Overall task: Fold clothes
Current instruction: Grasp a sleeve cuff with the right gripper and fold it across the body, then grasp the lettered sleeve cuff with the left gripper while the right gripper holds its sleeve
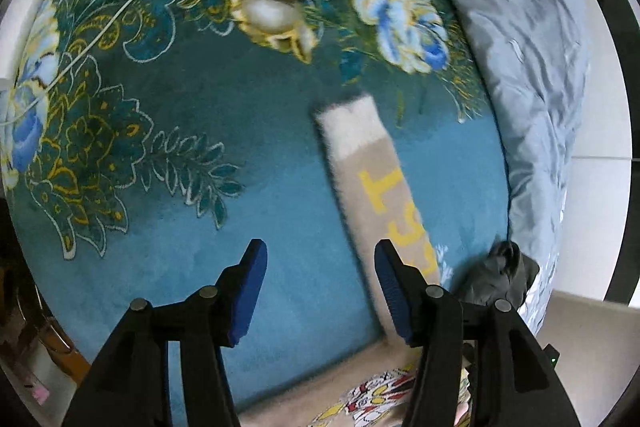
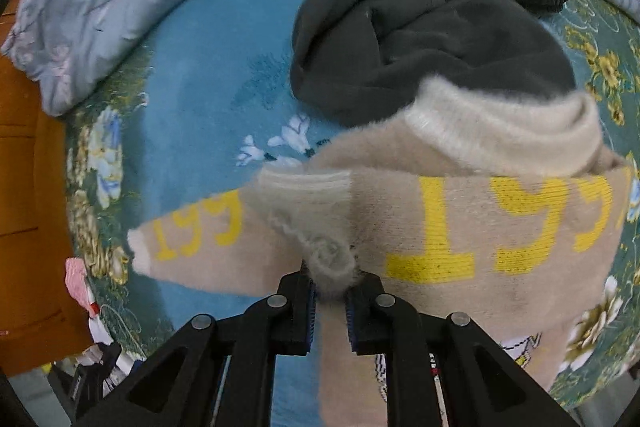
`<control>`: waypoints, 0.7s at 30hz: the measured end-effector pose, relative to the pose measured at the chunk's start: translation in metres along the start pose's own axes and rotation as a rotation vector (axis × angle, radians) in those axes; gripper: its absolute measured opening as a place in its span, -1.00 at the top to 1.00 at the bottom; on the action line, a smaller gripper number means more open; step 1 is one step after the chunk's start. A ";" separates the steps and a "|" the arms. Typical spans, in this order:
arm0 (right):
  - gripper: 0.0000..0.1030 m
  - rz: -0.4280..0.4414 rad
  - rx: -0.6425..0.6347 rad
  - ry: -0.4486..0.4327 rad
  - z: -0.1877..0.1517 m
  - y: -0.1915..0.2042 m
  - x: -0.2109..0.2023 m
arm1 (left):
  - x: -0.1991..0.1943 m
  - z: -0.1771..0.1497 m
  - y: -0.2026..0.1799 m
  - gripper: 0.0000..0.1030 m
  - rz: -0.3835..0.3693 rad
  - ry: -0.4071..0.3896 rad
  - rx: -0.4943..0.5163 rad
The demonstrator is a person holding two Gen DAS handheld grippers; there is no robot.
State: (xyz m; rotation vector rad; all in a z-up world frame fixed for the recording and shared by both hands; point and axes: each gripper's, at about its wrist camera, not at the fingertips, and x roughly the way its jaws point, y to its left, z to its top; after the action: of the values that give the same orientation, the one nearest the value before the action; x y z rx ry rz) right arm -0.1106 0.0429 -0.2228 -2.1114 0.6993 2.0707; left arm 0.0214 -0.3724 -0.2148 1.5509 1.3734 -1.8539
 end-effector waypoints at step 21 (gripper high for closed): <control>-0.16 0.026 0.038 -0.141 -0.058 -0.082 -0.104 | 0.105 0.084 -0.030 0.56 0.051 0.022 -0.027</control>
State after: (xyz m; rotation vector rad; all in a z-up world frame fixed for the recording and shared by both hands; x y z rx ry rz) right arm -0.0224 0.1193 -0.1379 -1.9239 0.7432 2.1757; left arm -0.0829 -0.3977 -0.3019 1.5828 1.3495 -1.7867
